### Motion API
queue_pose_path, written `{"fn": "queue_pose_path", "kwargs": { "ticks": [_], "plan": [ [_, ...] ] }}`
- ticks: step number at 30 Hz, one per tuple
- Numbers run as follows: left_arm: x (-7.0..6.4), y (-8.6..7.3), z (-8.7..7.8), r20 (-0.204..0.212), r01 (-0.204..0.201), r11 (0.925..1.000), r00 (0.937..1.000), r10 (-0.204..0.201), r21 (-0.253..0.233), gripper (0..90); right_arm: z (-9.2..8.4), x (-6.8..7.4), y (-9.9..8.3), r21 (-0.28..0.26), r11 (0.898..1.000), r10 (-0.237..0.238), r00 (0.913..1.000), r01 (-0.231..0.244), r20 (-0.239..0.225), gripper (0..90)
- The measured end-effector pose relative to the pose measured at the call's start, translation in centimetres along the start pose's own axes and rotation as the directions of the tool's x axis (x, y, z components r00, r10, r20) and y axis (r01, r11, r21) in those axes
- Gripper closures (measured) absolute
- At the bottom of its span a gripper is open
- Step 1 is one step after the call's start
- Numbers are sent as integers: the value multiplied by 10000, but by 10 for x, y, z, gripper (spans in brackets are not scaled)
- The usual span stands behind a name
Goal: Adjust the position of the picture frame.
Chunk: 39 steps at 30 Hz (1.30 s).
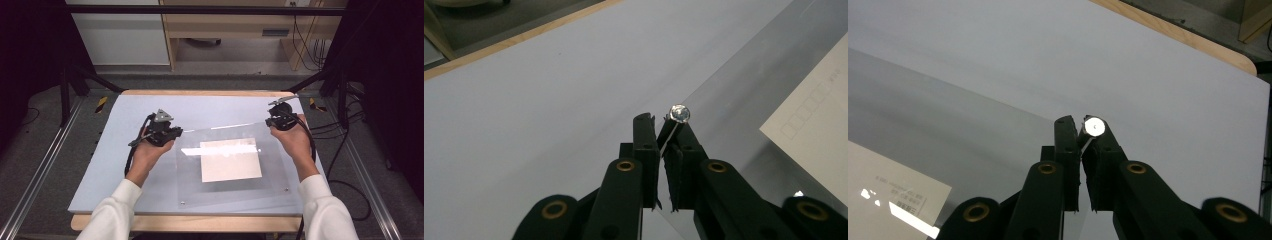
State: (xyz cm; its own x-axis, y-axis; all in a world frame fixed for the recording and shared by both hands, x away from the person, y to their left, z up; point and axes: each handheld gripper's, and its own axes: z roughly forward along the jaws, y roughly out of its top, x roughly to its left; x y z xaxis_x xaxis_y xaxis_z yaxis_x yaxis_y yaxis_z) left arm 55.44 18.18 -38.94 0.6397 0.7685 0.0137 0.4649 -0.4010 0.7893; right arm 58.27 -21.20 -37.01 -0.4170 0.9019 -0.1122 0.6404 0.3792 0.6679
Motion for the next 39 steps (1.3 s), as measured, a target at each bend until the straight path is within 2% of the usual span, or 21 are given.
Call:
{"fn": "queue_pose_path", "kwargs": {
  "ticks": [2, 3, 4, 5, 7, 11, 14, 21, 24, 29, 34, 39],
  "plan": [
    [7, 0, -8, -27, -59, 10000, 10000, 59, 43, 836, -2, 10, 5, 30, 10000, -27, 10000, 27, -92, 854],
    [7, 0, -8, -27, -59, 10000, 10000, 59, 43, 835, -2, 10, 5, 30, 10000, -27, 10000, 27, -92, 854],
    [12, -1, -13, -60, -151, 9999, 9999, 151, 83, 835, -3, 19, 9, -26, 10000, -66, 9999, 66, -156, 854],
    [15, -1, -17, -67, -173, 9998, 9998, 174, 123, 835, -3, 19, 9, -26, 10000, -66, 9999, 66, -156, 854],
    [22, -2, -23, -73, -250, 9995, 9997, 251, 213, 836, -4, 29, 11, -82, 9998, -158, 9997, 157, -182, 854],
    [29, -6, -23, -103, -233, 9992, 9997, 237, 321, 834, -2, 42, 7, -69, 9998, -190, 9995, 188, -251, 854],
    [32, -9, -21, -76, -248, 9988, 9997, 251, 432, 834, -1, 45, 2, -109, 9996, -247, 9993, 244, -272, 854],
    [33, -16, -5, 91, -363, 9949, 9993, 356, 939, 836, 12, 47, -16, 128, 9999, -26, 9992, 31, -399, 854],
    [33, -19, 0, 177, -305, 9952, 9994, 290, 931, 836, 15, 48, -23, 203, 9998, 53, 9988, -44, -479, 853],
    [35, -21, 6, 65, -170, 9950, 9998, 164, 982, 835, 19, 48, -27, 335, 9994, 8, 9987, 10, -514, 853],
    [37, -24, 17, 35, -187, 9936, 9998, 184, 1111, 834, 37, 41, -27, 431, 9990, 168, 9978, -140, -646, 852],
    [41, -30, 30, 24, 124, 9932, 9999, -128, 1155, 835, 51, 37, -30, 521, 9981, 374, 9961, -334, -794, 848]
  ]
}}
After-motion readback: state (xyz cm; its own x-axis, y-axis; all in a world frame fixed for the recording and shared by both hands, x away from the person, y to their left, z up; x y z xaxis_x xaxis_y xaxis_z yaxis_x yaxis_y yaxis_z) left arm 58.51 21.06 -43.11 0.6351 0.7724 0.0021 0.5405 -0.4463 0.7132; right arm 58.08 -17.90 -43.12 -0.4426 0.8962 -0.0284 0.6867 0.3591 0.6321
